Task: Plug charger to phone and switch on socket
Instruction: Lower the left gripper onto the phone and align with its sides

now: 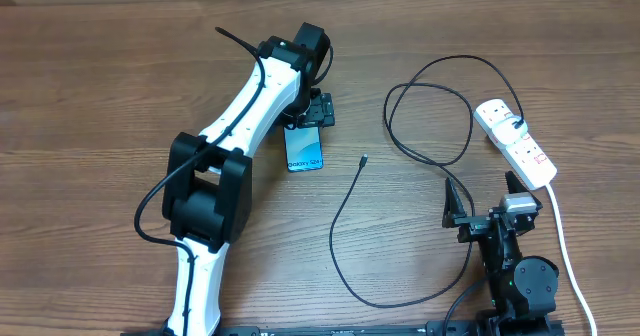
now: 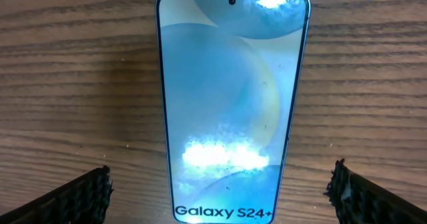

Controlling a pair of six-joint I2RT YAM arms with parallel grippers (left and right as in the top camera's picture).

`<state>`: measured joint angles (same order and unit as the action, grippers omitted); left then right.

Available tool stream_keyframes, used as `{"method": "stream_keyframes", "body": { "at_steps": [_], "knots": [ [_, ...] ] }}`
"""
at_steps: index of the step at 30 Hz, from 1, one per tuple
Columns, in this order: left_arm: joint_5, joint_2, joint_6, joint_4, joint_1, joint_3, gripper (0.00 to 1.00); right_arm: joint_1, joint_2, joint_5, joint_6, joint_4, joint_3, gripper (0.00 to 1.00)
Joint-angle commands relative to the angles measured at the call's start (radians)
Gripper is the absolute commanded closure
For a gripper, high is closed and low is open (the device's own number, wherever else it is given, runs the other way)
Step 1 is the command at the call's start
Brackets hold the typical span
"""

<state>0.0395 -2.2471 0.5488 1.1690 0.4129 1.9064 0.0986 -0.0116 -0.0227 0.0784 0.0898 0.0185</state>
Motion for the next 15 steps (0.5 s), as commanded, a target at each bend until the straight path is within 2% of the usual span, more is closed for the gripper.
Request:
{"method": "stream_keyframes", "body": {
  "at_steps": [1, 15],
  "knots": [
    [-0.005, -0.056, 0.012, -0.003, 0.008, 0.018, 0.0, -0.005, 0.009, 0.002, -0.002, -0.007, -0.011, 0.0],
    [-0.077, -0.102, -0.011, -0.084, 0.008, 0.014, 0.0, -0.005, 0.009, 0.002, -0.002, -0.007, -0.011, 0.0]
  ]
}}
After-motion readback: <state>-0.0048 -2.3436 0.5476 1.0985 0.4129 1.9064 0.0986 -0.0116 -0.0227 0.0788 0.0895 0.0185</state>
